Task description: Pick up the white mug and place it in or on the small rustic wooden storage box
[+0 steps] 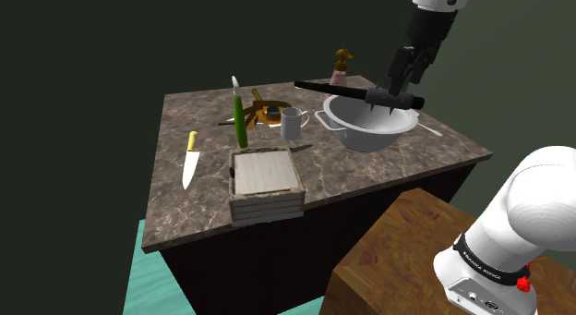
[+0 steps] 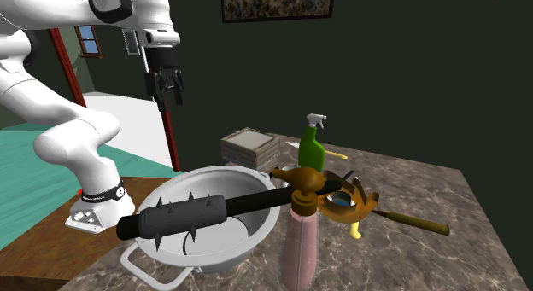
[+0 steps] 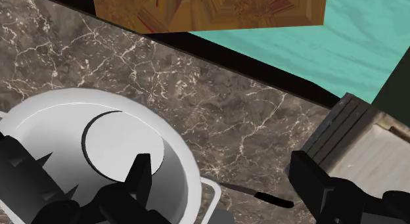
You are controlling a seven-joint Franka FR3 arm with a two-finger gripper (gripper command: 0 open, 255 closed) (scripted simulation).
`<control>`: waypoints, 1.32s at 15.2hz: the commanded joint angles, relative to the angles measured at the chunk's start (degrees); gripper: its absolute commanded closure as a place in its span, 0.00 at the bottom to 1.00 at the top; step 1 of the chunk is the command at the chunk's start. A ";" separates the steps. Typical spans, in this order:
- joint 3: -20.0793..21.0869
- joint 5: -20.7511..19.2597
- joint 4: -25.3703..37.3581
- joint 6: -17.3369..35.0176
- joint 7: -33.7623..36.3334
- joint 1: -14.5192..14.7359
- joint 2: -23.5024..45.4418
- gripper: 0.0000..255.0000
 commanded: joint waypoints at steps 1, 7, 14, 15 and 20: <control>0.00 0.00 0.00 0.00 0.00 0.00 0.00 0.00; 0.82 0.69 5.71 6.49 1.91 -0.40 14.71 0.00; 1.57 0.99 15.73 10.89 3.95 -0.77 32.02 0.00; 1.65 1.00 17.45 11.23 4.23 -0.80 34.49 0.00; 1.90 0.94 27.21 11.82 5.54 -0.80 46.90 0.00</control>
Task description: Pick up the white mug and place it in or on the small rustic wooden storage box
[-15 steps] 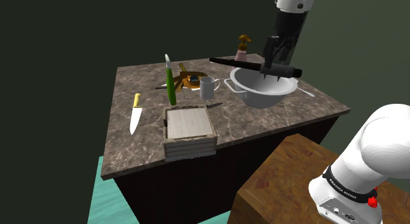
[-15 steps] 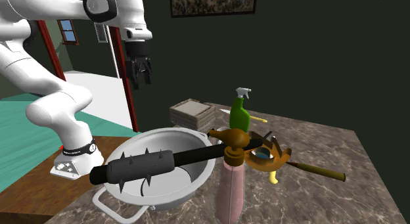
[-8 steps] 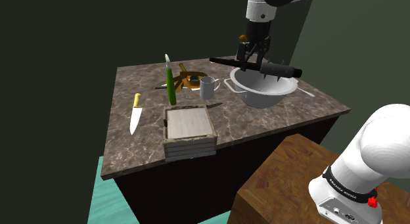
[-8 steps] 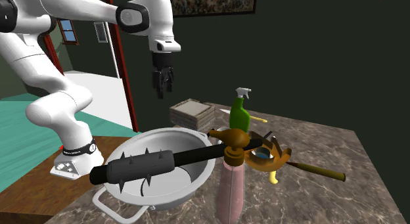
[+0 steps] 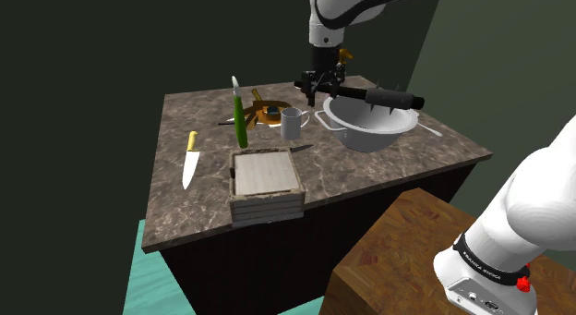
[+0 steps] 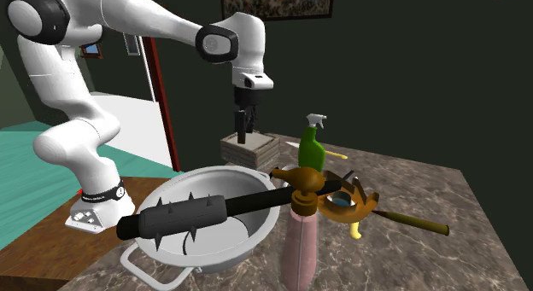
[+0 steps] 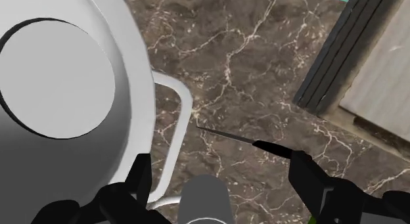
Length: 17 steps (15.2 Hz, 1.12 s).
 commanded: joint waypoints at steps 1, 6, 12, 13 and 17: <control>-0.01 -0.08 5.00 -0.30 0.36 -0.05 5.52 0.00; -0.01 -0.17 17.48 -2.01 1.43 0.20 18.33 0.00; -0.22 -0.14 37.43 -7.31 2.40 0.78 35.38 0.00; -0.27 -0.12 41.69 -8.71 2.53 0.92 38.63 0.00; -0.29 -0.11 40.49 -6.76 2.59 0.91 39.52 0.00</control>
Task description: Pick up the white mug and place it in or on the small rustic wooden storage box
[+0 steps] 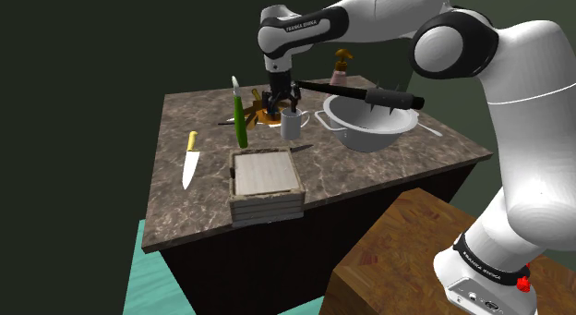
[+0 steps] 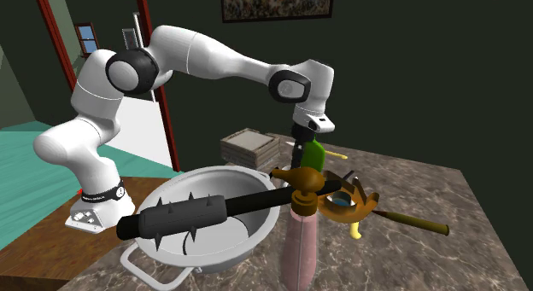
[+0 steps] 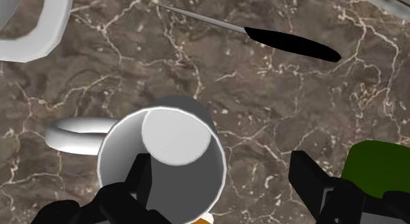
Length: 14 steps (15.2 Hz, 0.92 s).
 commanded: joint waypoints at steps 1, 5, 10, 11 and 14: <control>-0.01 0.01 -1.47 1.45 0.00 -0.05 -0.01 0.00; -0.02 -0.01 -4.36 4.25 0.02 -0.10 -0.10 0.00; -0.02 -0.01 -4.33 4.24 0.02 -0.10 -0.08 0.00; -0.02 -0.01 -4.33 4.24 0.02 -0.10 -0.08 0.00; -0.02 -0.01 -4.33 4.23 0.03 -0.10 -0.09 1.00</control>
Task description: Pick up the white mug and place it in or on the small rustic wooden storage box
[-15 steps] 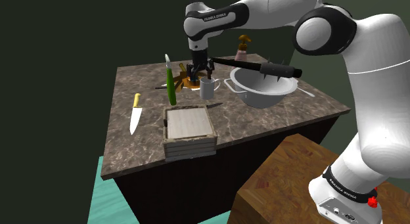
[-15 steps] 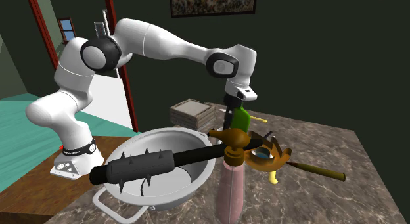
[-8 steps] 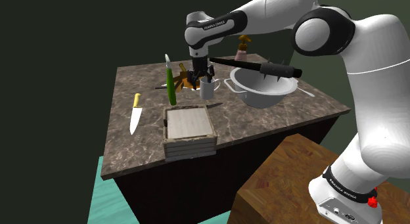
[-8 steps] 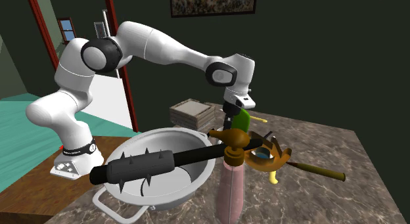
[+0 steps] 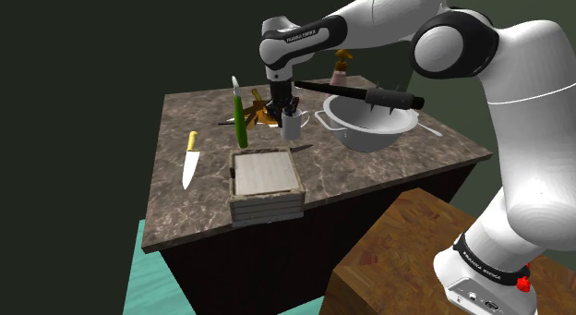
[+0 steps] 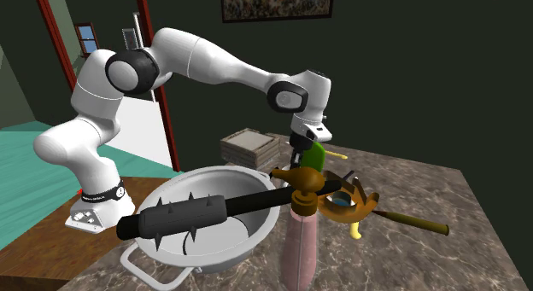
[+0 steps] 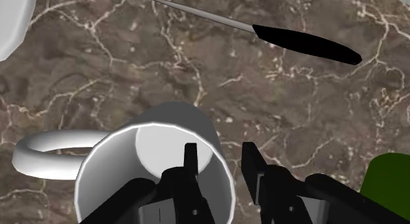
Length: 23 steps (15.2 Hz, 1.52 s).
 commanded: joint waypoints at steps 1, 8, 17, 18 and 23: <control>0.00 0.00 0.00 0.00 0.00 0.00 0.00 1.00; 0.00 0.00 0.00 0.01 0.00 0.00 0.00 1.00; 0.07 0.10 4.58 -6.03 -0.03 0.05 -1.46 1.00; 0.07 0.10 5.20 -6.75 -0.03 0.06 -1.55 1.00; 0.09 0.13 8.77 -10.49 -0.04 0.13 -1.73 1.00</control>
